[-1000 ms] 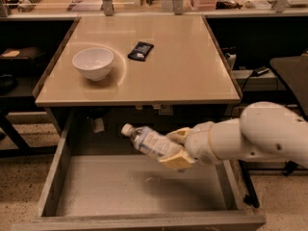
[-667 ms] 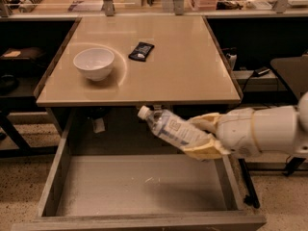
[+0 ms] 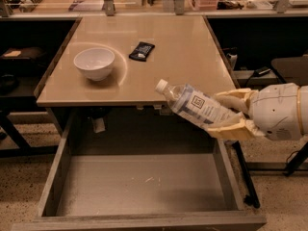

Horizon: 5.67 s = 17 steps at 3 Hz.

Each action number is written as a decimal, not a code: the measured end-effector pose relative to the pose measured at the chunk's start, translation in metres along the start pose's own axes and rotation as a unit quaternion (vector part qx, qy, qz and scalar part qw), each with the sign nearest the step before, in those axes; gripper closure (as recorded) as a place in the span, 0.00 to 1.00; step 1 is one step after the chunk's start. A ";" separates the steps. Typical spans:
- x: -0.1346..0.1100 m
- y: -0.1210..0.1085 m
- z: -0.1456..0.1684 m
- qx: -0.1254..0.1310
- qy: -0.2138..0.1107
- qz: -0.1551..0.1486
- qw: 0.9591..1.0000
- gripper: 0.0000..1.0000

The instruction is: Pick blue plastic bottle from top drawer and place on counter

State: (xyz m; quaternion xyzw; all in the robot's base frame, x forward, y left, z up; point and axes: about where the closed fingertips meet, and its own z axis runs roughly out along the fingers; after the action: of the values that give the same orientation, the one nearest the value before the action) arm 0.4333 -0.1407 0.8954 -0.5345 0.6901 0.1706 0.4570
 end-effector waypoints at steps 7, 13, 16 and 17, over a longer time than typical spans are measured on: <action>-0.080 -0.251 0.141 0.034 0.036 -0.020 0.999 1.00; 0.033 -0.250 0.171 0.035 0.162 0.020 0.986 1.00; 0.033 -0.250 0.171 0.035 0.162 0.020 0.986 0.36; 0.033 -0.250 0.171 0.035 0.162 0.020 0.986 0.10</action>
Offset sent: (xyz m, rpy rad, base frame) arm 0.1742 0.0339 0.0710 0.0295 -0.1497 -0.0466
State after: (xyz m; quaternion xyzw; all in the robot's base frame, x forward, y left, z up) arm 0.7334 -0.1290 0.8420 -0.5248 0.7713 0.0662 0.3541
